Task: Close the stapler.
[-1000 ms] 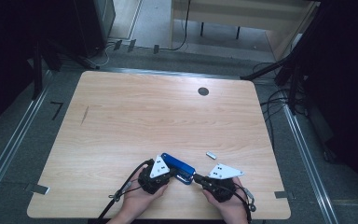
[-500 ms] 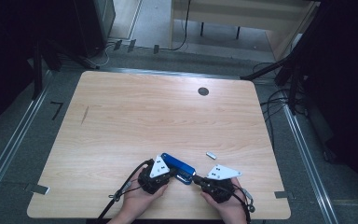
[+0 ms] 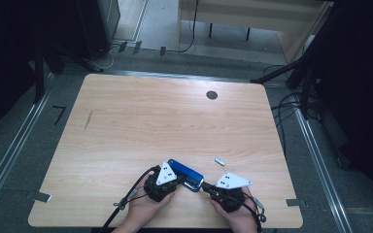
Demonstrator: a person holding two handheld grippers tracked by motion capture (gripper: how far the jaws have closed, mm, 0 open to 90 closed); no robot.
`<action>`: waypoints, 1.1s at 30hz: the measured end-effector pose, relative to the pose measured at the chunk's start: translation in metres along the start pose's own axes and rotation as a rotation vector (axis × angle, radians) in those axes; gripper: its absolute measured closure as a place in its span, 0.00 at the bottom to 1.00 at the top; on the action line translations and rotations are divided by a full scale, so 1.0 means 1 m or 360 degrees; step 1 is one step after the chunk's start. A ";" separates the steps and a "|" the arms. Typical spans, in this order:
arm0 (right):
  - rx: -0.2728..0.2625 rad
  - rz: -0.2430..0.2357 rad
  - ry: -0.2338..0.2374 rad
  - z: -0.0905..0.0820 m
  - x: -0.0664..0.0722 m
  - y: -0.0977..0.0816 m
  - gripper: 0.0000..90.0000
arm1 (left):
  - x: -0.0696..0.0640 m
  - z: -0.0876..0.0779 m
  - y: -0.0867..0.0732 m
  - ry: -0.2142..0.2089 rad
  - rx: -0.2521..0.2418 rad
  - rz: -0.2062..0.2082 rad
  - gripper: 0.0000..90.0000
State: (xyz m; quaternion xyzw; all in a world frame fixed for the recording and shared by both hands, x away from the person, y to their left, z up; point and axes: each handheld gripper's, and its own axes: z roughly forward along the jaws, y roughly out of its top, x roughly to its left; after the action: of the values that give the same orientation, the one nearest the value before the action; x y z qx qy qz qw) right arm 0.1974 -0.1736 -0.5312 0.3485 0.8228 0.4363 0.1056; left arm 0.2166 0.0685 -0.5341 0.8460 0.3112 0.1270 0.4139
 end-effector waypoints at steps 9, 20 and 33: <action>0.0004 0.0033 -0.0011 0.005 -0.003 0.002 1.00 | 0.000 0.000 0.000 -0.0006 -0.0006 0.0002 1.00; -0.0038 -0.0016 -0.0048 0.000 0.002 0.005 1.00 | -0.001 0.000 -0.001 -0.0003 -0.0011 0.0004 1.00; -0.0140 0.0006 -0.0025 -0.006 0.002 0.012 1.00 | -0.002 0.000 0.000 -0.0001 -0.0005 0.0016 1.00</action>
State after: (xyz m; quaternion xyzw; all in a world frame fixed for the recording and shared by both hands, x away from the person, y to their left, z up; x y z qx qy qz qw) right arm 0.1990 -0.1717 -0.5185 0.3486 0.8012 0.4696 0.1264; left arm 0.2155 0.0672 -0.5343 0.8469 0.3066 0.1292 0.4148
